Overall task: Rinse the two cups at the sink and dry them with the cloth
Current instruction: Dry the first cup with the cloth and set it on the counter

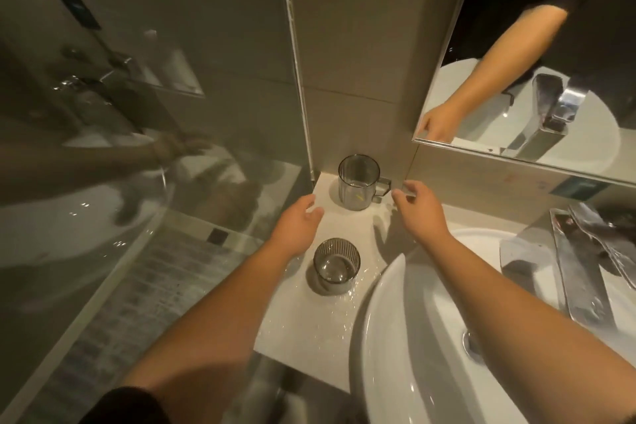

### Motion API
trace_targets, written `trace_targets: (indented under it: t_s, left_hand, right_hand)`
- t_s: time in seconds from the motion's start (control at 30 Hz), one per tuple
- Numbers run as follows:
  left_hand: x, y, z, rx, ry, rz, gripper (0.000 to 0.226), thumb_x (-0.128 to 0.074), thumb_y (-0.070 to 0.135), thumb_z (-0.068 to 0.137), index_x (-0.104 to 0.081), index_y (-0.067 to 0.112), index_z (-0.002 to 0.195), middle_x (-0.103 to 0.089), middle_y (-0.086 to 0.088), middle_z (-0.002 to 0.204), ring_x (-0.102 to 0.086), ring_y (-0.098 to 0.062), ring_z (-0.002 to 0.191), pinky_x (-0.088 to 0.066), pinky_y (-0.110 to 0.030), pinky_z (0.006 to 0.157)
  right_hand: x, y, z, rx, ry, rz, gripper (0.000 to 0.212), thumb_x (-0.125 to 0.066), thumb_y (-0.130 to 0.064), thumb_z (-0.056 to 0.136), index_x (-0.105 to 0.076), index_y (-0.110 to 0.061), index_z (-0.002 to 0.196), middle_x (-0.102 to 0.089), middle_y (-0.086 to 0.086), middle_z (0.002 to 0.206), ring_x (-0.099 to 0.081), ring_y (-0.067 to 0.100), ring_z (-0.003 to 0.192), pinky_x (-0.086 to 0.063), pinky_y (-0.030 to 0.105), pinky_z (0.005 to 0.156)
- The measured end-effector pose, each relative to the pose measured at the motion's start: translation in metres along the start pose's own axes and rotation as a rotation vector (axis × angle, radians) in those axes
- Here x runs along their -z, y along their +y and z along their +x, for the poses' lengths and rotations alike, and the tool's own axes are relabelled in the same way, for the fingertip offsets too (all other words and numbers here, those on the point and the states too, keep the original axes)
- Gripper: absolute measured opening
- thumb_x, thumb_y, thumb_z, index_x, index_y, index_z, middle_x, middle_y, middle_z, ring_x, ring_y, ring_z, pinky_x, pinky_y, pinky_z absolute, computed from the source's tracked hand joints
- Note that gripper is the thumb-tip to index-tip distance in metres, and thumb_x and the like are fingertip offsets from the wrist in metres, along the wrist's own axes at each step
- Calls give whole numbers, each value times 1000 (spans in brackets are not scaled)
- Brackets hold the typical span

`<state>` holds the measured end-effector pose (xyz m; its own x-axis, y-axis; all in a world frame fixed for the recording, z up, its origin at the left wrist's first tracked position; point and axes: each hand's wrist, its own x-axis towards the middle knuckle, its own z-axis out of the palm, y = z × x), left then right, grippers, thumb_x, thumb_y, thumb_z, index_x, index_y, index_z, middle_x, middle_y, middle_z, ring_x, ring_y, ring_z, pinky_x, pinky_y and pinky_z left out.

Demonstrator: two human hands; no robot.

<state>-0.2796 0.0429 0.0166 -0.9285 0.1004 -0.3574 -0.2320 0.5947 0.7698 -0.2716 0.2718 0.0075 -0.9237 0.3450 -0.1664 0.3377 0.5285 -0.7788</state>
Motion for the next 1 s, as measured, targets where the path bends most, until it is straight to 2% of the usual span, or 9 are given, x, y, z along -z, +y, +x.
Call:
trace_targets:
  t_s: [0.07, 0.13, 0.2, 0.47, 0.67, 0.77, 0.83, 0.9, 1.0]
  left_hand:
    - [7, -15, -36, 11, 73, -99, 36, -48, 20, 103, -52, 11, 137, -60, -1, 124, -57, -20, 115, -42, -25, 95]
    - [9, -33, -63, 21, 127, -166, 31, -48, 18, 101, -57, 10, 130, -64, -3, 115, -62, -25, 110, -48, -35, 97]
    - [7, -50, -88, 54, 128, -177, 31, -50, 18, 99, -60, 11, 128, -66, -8, 121, -62, -29, 113, -49, -43, 101]
    - [-3, -81, -132, 28, -28, -7, 41, -57, 25, 98, -55, 13, 136, -58, -6, 140, -56, -23, 125, -43, -36, 107]
    - [-12, -81, -120, -27, -94, 102, 67, -65, 23, 94, -32, 15, 152, -40, -5, 156, -48, -26, 135, -40, -28, 93]
    - [-15, -72, -103, -76, -101, 174, 83, -72, 28, 89, -23, 16, 155, -30, -8, 161, -40, -28, 142, -39, -37, 110]
    - [-20, -68, -93, -90, -92, 228, 86, -73, 31, 87, -22, 18, 156, -31, -8, 160, -41, -28, 141, -37, -39, 113]
    - [-26, -67, -87, -107, -86, 226, 83, -73, 31, 86, -27, 20, 153, -39, -6, 155, -47, -27, 135, -41, -34, 106]
    - [-36, -68, -81, -106, -70, 98, 74, -75, 22, 85, -36, 23, 147, -53, 6, 136, -56, -12, 110, -43, -5, 73]
  right_hand:
    - [14, -6, -30, 42, 44, -3, 37, -53, -28, 94, -58, -11, 128, -60, 10, 130, -60, 23, 111, -41, 28, 91]
    - [28, -11, -65, 57, 65, -5, 32, -51, -24, 95, -62, -11, 122, -63, 7, 125, -60, 22, 109, -40, 26, 88]
    - [36, -11, -104, 64, 65, -12, 28, -51, -21, 94, -65, -11, 117, -66, 6, 119, -60, 22, 107, -40, 26, 87]
    - [-5, 1, -196, 58, -172, -204, 35, -57, -23, 93, -60, -12, 126, -66, 4, 124, -64, 20, 106, -44, 28, 91]
    - [-29, -7, -185, 90, -103, -414, 42, -52, -18, 91, -54, -9, 132, -62, 13, 128, -56, 32, 117, -46, 38, 96]
    - [-32, -14, -164, 194, -83, -649, 33, -53, -20, 88, -59, -7, 118, -65, 16, 115, -53, 36, 113, -46, 39, 87]
    - [-34, -17, -151, 244, -115, -779, 26, -54, -24, 88, -59, -7, 107, -64, 16, 108, -52, 35, 110, -44, 39, 84]
    - [-38, -17, -138, 280, -157, -836, 26, -53, -28, 89, -61, -8, 105, -65, 16, 104, -54, 34, 106, -43, 38, 84]
    - [-44, -9, -123, 312, -192, -786, 27, -59, -33, 85, -66, -11, 101, -69, 16, 95, -61, 36, 94, -43, 38, 77]
